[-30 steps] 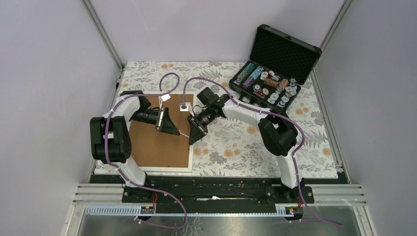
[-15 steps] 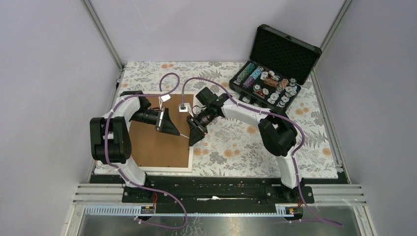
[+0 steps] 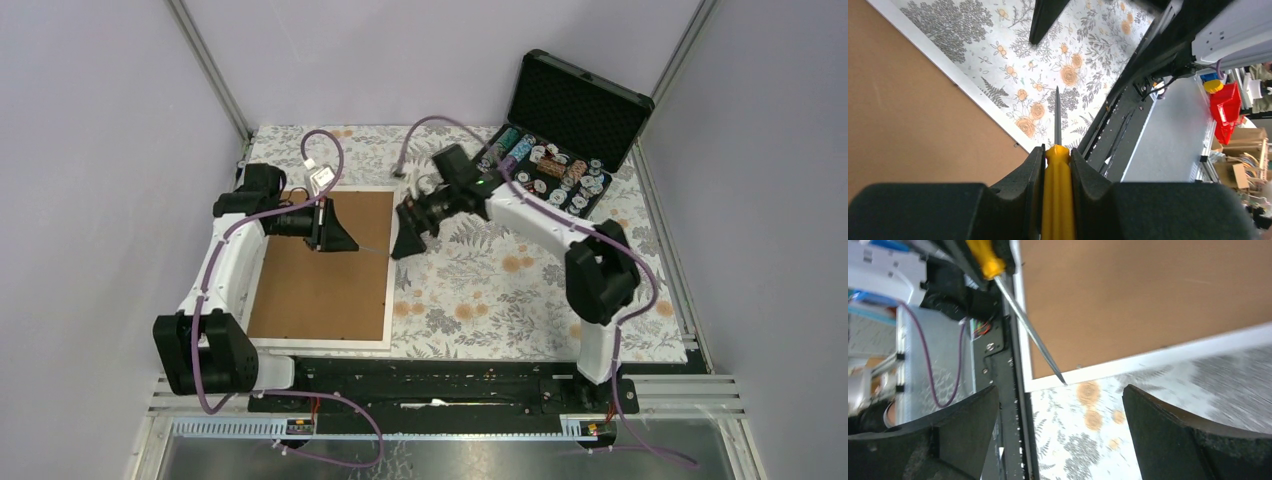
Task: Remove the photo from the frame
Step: Adjust the screwdriver, then release the photo frame item from the photo frame, then adjust the photo frame at the center of the board.
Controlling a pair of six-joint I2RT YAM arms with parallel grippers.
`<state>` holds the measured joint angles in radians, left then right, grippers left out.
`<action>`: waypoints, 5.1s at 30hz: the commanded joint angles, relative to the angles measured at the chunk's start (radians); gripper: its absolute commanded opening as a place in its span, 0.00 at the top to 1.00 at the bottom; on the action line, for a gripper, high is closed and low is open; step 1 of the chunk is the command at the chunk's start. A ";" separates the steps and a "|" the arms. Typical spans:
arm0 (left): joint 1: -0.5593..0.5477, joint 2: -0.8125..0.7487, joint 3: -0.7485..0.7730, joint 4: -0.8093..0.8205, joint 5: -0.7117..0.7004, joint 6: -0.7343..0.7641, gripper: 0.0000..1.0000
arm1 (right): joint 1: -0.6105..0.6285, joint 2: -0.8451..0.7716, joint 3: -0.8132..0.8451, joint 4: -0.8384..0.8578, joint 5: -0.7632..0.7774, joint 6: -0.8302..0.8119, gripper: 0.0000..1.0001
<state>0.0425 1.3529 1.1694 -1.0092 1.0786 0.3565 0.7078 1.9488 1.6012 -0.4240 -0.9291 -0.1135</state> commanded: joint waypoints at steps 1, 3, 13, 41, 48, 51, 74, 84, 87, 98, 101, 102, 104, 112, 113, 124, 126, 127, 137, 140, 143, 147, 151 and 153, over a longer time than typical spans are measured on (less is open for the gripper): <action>0.016 -0.038 0.027 0.087 -0.033 -0.071 1.00 | -0.106 -0.136 -0.066 0.149 0.110 0.134 0.00; 0.027 -0.046 0.022 0.112 -0.028 -0.108 1.00 | -0.134 -0.171 -0.137 0.243 0.138 0.210 0.00; 0.082 -0.385 -0.312 0.485 -0.331 -0.338 0.98 | -0.166 -0.222 -0.378 0.587 0.134 0.378 0.00; 0.197 0.102 -0.322 0.524 0.017 -0.293 1.00 | -0.068 0.134 -0.440 0.960 0.240 0.669 0.36; 0.195 0.182 -0.310 0.536 0.023 -0.296 1.00 | -0.061 0.164 -0.406 0.950 0.272 0.669 0.49; 0.185 0.194 -0.316 0.582 0.020 -0.338 1.00 | -0.052 0.178 -0.391 0.938 0.280 0.663 0.52; 0.069 0.263 -0.249 0.694 -0.162 -0.490 1.00 | -0.022 0.229 -0.342 0.871 0.340 0.613 0.70; -0.058 0.240 -0.184 0.682 -0.247 -0.478 1.00 | -0.015 0.242 -0.333 0.859 0.341 0.607 0.78; -0.116 0.220 -0.169 0.676 -0.288 -0.457 1.00 | -0.011 0.250 -0.326 0.848 0.345 0.605 0.80; -0.229 0.162 -0.153 0.634 -0.364 -0.399 1.00 | -0.011 0.272 -0.285 0.796 0.355 0.588 0.78; -0.138 0.135 -0.175 0.619 -0.327 -0.429 1.00 | -0.010 0.251 -0.278 0.770 0.355 0.570 0.60; -0.095 0.121 -0.190 0.621 -0.300 -0.444 1.00 | -0.010 0.238 -0.281 0.765 0.357 0.570 0.55; -0.004 0.063 -0.220 0.630 -0.249 -0.465 1.00 | -0.007 0.207 -0.285 0.737 0.381 0.569 0.45; 0.100 -0.093 -0.284 0.620 -0.245 -0.512 1.00 | 0.014 0.200 -0.199 0.599 0.545 0.546 0.37; 0.101 -0.106 -0.290 0.620 -0.242 -0.519 1.00 | 0.017 0.217 -0.179 0.572 0.564 0.546 0.36; 0.104 -0.141 -0.330 0.679 -0.292 -0.628 1.00 | 0.045 0.341 -0.039 0.432 0.676 0.558 0.43; 0.104 -0.136 -0.327 0.674 -0.296 -0.624 1.00 | 0.042 0.352 -0.027 0.392 0.701 0.552 0.46; 0.104 -0.135 -0.328 0.672 -0.300 -0.622 1.00 | 0.040 0.353 -0.025 0.387 0.711 0.549 0.49; 0.102 -0.131 -0.352 0.692 -0.324 -0.647 1.00 | -0.059 0.475 0.144 0.313 0.747 0.547 0.72; 0.101 -0.125 -0.369 0.710 -0.301 -0.676 1.00 | -0.089 0.514 0.203 0.296 0.751 0.539 0.77; 0.102 -0.132 -0.400 0.750 -0.309 -0.732 1.00 | -0.113 0.533 0.236 0.282 0.767 0.531 0.80; 0.102 -0.216 -0.522 0.939 -0.272 -0.874 1.00 | -0.138 0.506 0.215 0.287 0.755 0.536 0.83; 0.101 -0.322 -0.660 1.157 -0.345 -1.053 1.00 | -0.153 0.431 0.166 0.322 0.660 0.532 0.63; 0.101 -0.335 -0.707 1.216 -0.357 -1.119 1.00 | -0.153 0.374 0.136 0.345 0.596 0.518 0.43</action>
<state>0.1432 1.0760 0.5247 -0.0616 0.7609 -0.5671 0.5945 2.4046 1.8107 -0.0063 -0.3004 0.4583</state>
